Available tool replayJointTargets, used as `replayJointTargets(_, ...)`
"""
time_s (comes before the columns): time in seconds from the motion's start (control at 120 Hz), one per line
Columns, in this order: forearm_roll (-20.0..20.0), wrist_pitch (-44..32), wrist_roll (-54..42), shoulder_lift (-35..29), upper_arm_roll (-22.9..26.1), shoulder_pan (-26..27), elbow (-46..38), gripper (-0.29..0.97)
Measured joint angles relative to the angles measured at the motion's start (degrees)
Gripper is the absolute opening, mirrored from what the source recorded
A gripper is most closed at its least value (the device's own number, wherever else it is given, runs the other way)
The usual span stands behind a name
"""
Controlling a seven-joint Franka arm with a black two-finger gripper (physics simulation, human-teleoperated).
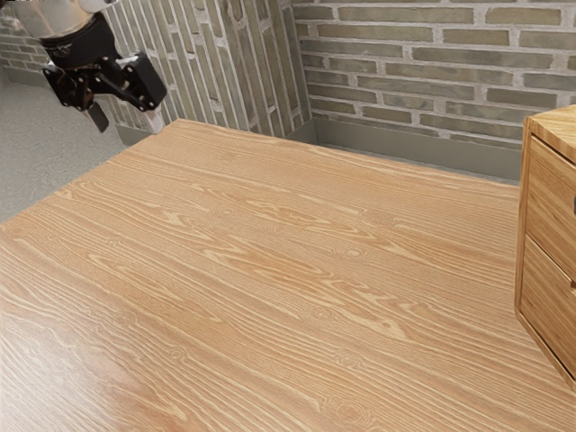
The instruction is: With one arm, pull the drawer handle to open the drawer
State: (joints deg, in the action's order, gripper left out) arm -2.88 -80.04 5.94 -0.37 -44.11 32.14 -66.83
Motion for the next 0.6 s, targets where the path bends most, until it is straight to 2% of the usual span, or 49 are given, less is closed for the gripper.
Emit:
replayJointTargets(0.133, 0.2, 3.8, -0.4, 1.4, -0.3, 3.8, -2.0, 0.66)
replayJointTargets(0.233, -1.1, 5.6, -1.4, 0.7, 5.7, 1.1, -3.0, 0.66)
replayJointTargets(0.325, 0.3, 6.0, -4.8, 0.4, 8.1, 1.0, -3.2, 0.65)
replayJointTargets(0.417, 1.7, 0.5, -12.7, 2.9, 9.5, -0.1, -7.9, 0.65)
replayJointTargets(0.5, 2.0, -8.4, -21.2, -1.6, 12.5, 0.6, -18.7, 0.65)
replayJointTargets(0.6, 2.3, -14.9, -30.9, -1.7, 14.8, -0.1, -21.8, 0.65)
